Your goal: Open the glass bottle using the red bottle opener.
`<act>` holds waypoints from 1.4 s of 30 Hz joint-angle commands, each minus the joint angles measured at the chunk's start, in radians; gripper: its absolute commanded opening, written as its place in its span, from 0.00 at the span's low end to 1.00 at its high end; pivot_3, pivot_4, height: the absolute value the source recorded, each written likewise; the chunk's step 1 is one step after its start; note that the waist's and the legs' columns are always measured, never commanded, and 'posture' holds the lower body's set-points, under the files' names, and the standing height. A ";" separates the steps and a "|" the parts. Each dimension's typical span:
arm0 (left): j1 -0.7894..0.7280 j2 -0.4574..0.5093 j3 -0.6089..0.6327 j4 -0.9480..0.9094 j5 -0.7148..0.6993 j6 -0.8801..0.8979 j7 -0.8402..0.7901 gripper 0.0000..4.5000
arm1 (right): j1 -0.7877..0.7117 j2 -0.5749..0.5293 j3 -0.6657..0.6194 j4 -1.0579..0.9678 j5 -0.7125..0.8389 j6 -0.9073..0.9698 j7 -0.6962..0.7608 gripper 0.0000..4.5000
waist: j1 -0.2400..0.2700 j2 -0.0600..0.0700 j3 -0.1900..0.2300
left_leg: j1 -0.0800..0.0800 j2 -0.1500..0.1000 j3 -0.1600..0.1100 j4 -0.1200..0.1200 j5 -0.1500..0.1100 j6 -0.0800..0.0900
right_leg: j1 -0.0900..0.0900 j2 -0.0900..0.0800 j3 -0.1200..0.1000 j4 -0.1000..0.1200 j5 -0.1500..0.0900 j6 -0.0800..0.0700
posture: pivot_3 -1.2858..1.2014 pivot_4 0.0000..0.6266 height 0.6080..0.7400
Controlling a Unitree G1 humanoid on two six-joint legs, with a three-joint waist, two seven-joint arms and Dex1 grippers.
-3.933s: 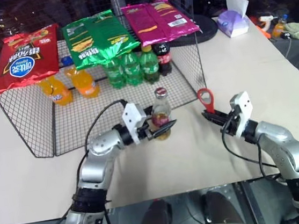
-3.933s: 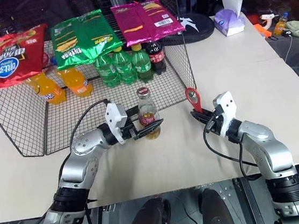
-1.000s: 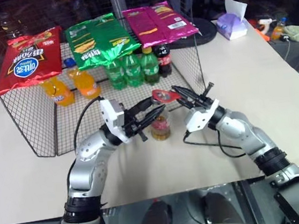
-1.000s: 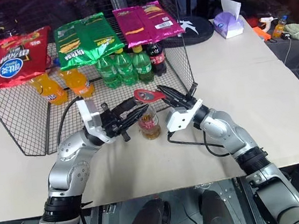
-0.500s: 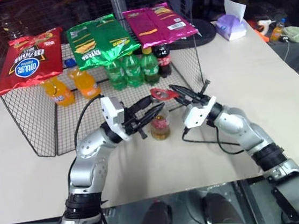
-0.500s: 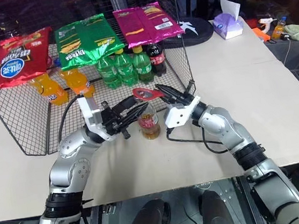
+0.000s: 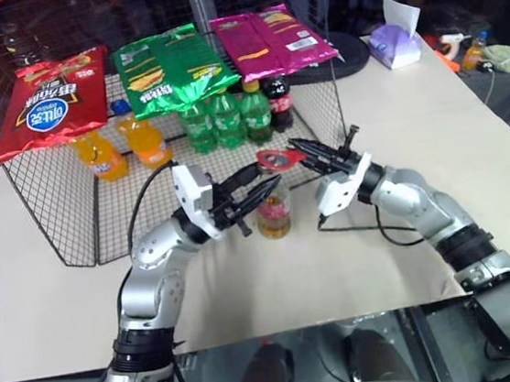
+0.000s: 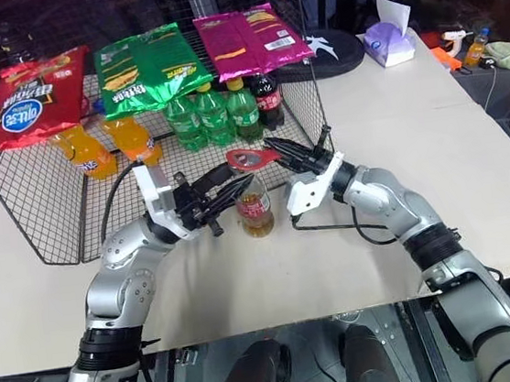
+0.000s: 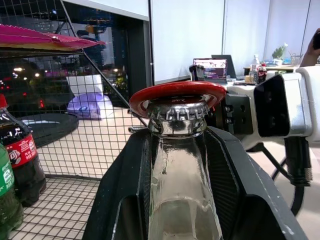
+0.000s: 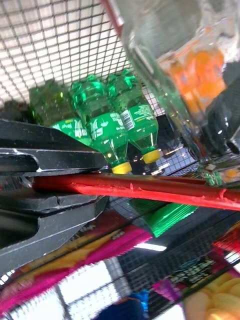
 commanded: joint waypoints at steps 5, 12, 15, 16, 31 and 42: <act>-0.003 -0.004 -0.035 0.013 0.052 0.016 0.015 0.26 | -0.061 -0.020 0.026 -0.007 -0.041 -0.061 -0.014 0.00 | 0.002 0.000 0.000 | 0.000 0.000 0.000 0.000 0.000 0.000 | 0.000 0.000 0.000 0.000 0.000 0.000 | 0.52 0.24 1.00; 0.012 -0.003 -0.035 0.011 0.058 0.009 0.015 0.26 | -0.072 -0.032 0.024 -0.032 -0.074 -0.080 -0.045 0.00 | 0.002 0.000 0.001 | -0.001 0.000 0.000 0.000 0.000 0.000 | 0.000 0.000 0.000 0.000 0.000 0.000 | 0.52 0.24 1.00; 0.017 -0.004 -0.036 0.013 0.061 0.005 0.013 0.26 | -0.082 -0.036 0.016 -0.042 -0.091 -0.076 -0.065 0.00 | 0.002 0.000 0.001 | -0.001 0.000 0.000 0.000 0.000 0.000 | 0.000 0.000 0.000 -0.001 0.000 0.000 | 0.52 0.24 1.00; 0.018 -0.004 -0.036 0.013 0.061 0.004 0.013 0.26 | -0.085 -0.037 0.012 -0.046 -0.095 -0.076 -0.072 0.00 | 0.002 0.000 0.001 | -0.001 0.000 0.000 0.000 0.000 0.000 | 0.000 0.000 0.000 -0.001 0.000 0.000 | 0.52 0.24 1.00; 0.033 0.000 -0.039 0.018 0.062 -0.001 0.010 0.26 | -0.119 -0.060 -0.005 -0.037 -0.173 -0.060 -0.162 0.00 | 0.003 0.000 0.002 | -0.001 0.000 -0.001 0.000 0.000 0.000 | 0.000 0.000 0.000 -0.001 0.000 0.000 | 0.52 0.24 1.00; 0.039 -0.001 -0.042 0.019 0.064 -0.001 0.010 0.26 | -0.130 -0.084 -0.018 -0.046 -0.227 -0.041 -0.230 0.00 | 0.004 0.000 0.002 | -0.001 0.000 -0.001 0.000 0.000 0.000 | 0.000 0.000 0.000 -0.001 0.000 0.000 | 0.52 0.24 1.00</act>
